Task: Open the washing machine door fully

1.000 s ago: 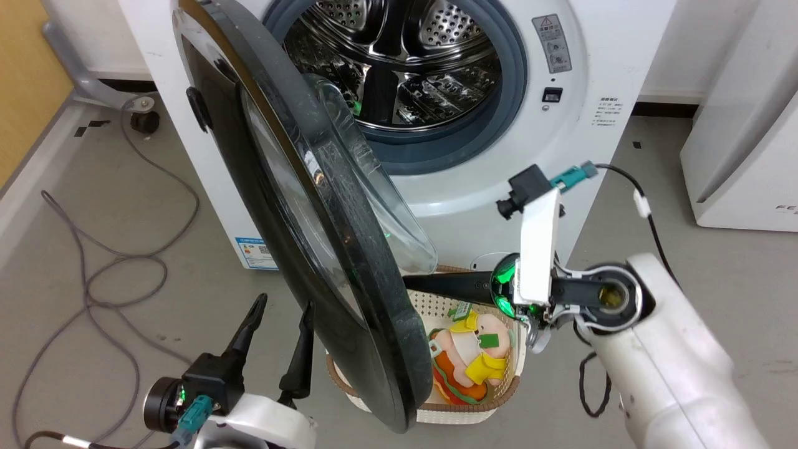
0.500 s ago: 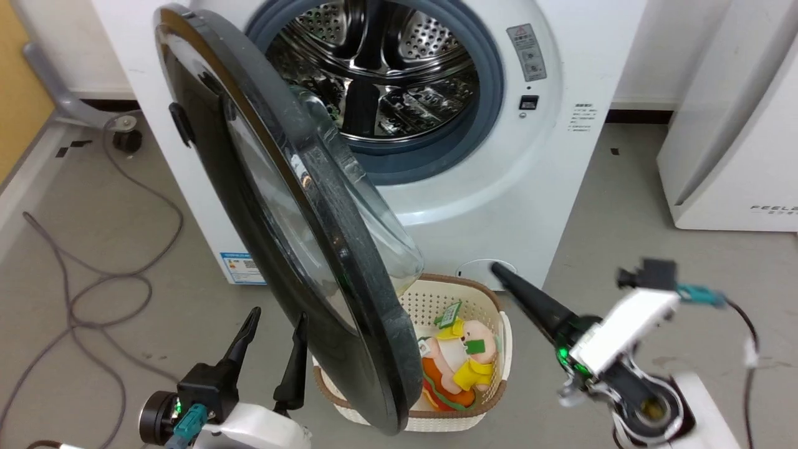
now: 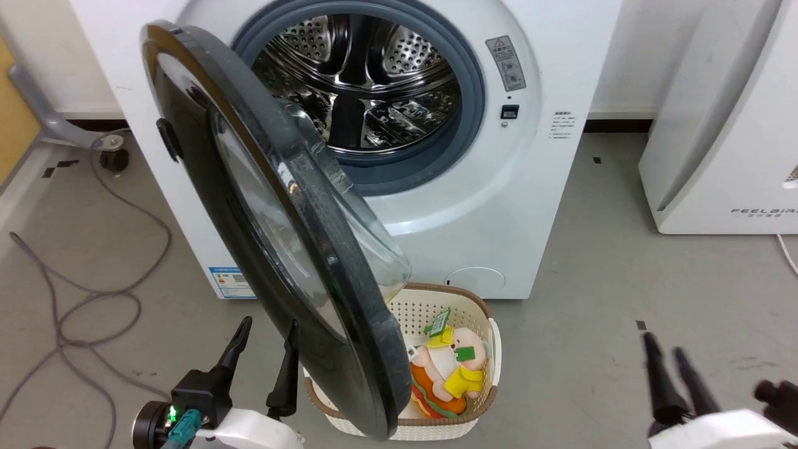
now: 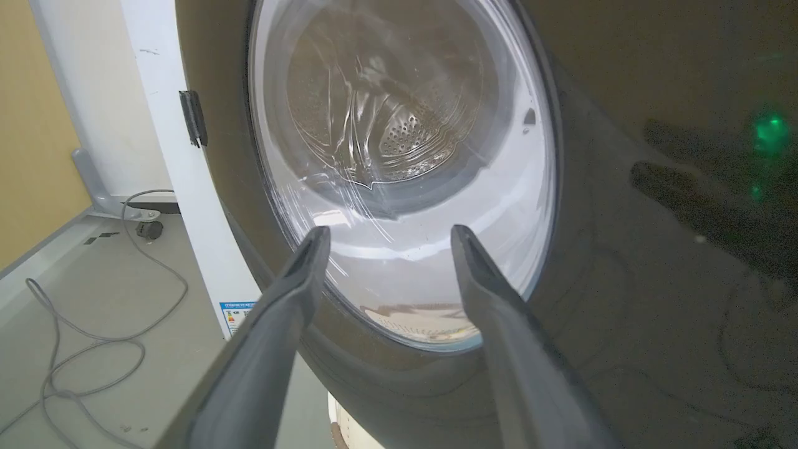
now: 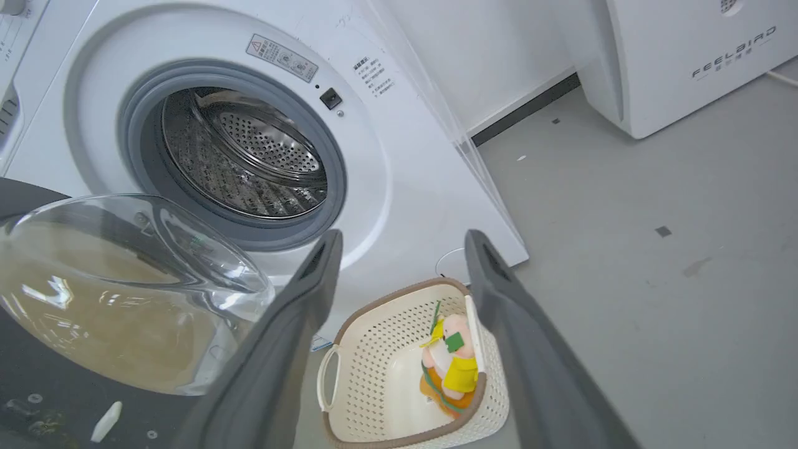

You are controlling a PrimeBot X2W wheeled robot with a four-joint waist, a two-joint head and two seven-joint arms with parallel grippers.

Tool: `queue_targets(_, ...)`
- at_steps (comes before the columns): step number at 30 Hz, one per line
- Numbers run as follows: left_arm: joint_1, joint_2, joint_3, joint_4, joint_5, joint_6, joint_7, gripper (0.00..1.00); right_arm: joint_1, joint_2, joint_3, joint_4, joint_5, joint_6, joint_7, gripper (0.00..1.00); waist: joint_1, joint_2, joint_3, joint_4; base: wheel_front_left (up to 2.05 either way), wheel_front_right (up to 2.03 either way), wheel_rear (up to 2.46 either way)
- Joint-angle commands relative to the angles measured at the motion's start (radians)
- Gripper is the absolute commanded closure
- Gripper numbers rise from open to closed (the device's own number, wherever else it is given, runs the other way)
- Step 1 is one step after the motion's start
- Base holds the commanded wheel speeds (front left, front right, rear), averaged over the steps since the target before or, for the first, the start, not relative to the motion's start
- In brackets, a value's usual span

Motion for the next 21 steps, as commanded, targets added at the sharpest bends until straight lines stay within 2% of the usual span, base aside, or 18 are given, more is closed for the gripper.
queue_targets(1,0.016,0.001,0.007,0.003,0.003,0.006,-0.006,0.0,0.02,0.003,-0.023,-0.013,-0.055,0.001,-0.041,0.0,0.0,0.0,0.001,-0.004,0.0,0.0,0.0)
queue_targets(2,0.016,0.001,0.01,0.004,0.003,0.007,-0.006,0.0,0.029,0.003,-0.039,-0.02,-0.116,0.001,-0.071,0.0,0.0,0.0,0.002,-0.006,0.0,0.0,0.0)
queue_targets(3,0.015,0.002,0.019,0.011,0.003,0.009,-0.006,0.0,0.052,0.003,-0.067,-0.055,-0.282,0.001,-0.141,0.0,0.0,0.0,0.003,-0.009,0.0,0.0,0.0)
queue_targets(11,0.006,0.002,0.042,0.02,-0.001,0.014,-0.006,0.0,0.099,0.004,-0.08,-0.215,-0.582,0.001,-0.19,0.0,0.0,0.0,0.004,-0.005,0.0,0.0,0.0)
queue_targets(16,0.006,0.002,0.053,0.024,0.001,0.016,-0.006,0.0,0.131,0.004,-0.012,-0.302,-0.691,0.001,-0.137,0.0,0.0,0.0,0.005,-0.003,0.0,0.0,0.0)
queue_targets(21,0.006,0.002,0.059,0.027,0.003,0.015,-0.006,0.0,0.159,0.004,0.029,-0.32,-0.714,0.001,-0.093,0.0,0.0,0.0,0.006,0.001,0.0,0.0,0.0)
